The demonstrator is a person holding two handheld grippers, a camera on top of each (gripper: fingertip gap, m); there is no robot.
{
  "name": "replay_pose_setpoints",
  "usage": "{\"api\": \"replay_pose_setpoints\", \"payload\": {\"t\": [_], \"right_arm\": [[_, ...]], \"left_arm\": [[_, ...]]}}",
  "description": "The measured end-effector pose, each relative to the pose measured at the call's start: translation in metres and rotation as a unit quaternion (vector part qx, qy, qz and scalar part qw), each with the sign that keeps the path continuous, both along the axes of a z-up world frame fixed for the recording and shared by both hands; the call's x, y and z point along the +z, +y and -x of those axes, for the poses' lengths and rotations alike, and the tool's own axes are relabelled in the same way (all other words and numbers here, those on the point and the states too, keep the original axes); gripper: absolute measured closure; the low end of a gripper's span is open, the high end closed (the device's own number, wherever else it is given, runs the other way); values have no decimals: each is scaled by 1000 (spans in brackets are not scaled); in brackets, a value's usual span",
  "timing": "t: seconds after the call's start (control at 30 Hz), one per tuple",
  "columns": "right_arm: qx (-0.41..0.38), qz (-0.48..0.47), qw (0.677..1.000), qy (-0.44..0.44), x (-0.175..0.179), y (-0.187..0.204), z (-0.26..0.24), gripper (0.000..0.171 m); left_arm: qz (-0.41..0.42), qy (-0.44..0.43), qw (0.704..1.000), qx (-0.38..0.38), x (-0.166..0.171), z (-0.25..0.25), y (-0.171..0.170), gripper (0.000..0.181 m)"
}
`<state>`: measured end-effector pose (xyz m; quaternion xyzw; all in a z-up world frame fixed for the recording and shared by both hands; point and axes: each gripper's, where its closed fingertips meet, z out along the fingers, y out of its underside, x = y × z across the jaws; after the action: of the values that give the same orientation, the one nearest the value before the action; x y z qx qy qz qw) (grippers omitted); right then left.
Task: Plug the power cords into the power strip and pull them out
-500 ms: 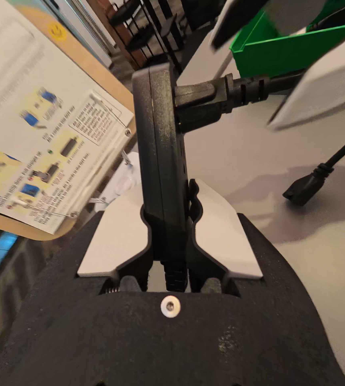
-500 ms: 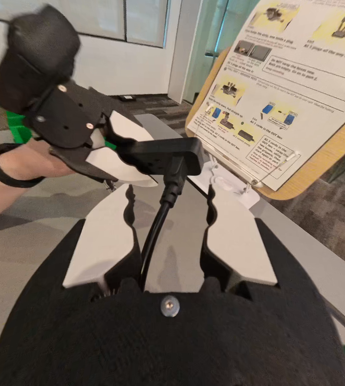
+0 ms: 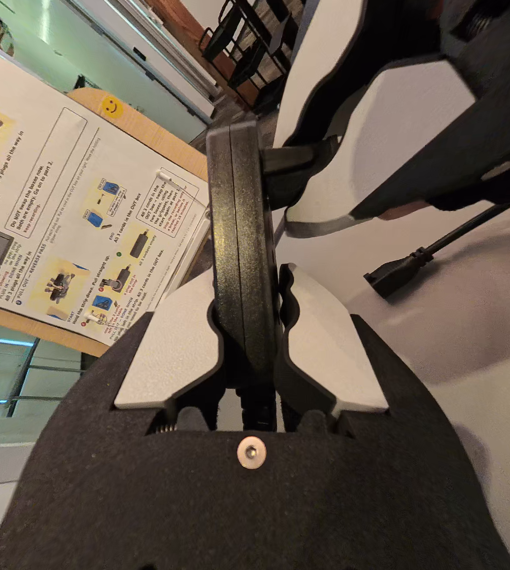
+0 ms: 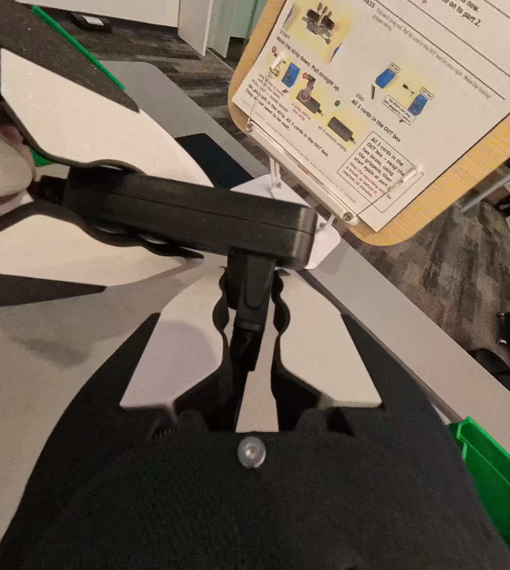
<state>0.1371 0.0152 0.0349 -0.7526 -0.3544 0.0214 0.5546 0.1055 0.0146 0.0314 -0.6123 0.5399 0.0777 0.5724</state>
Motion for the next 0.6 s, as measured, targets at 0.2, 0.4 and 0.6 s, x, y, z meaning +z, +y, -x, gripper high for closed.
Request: {"api": "replay_pose_setpoints", "payload": {"t": [0.2, 0.4, 0.6], "right_arm": [[-41, 7, 999, -15, -6, 5, -8, 145], [-59, 48, 997, -6, -21, 11, -10, 144], [-23, 78, 996, 31, -28, 11, -6, 145]], "left_arm": [[-42, 6, 999, 20, 1, -6, -1, 147], [-73, -4, 997, 5, 1, -15, -6, 148], [-81, 12, 997, 8, 2, -17, -8, 150]]}}
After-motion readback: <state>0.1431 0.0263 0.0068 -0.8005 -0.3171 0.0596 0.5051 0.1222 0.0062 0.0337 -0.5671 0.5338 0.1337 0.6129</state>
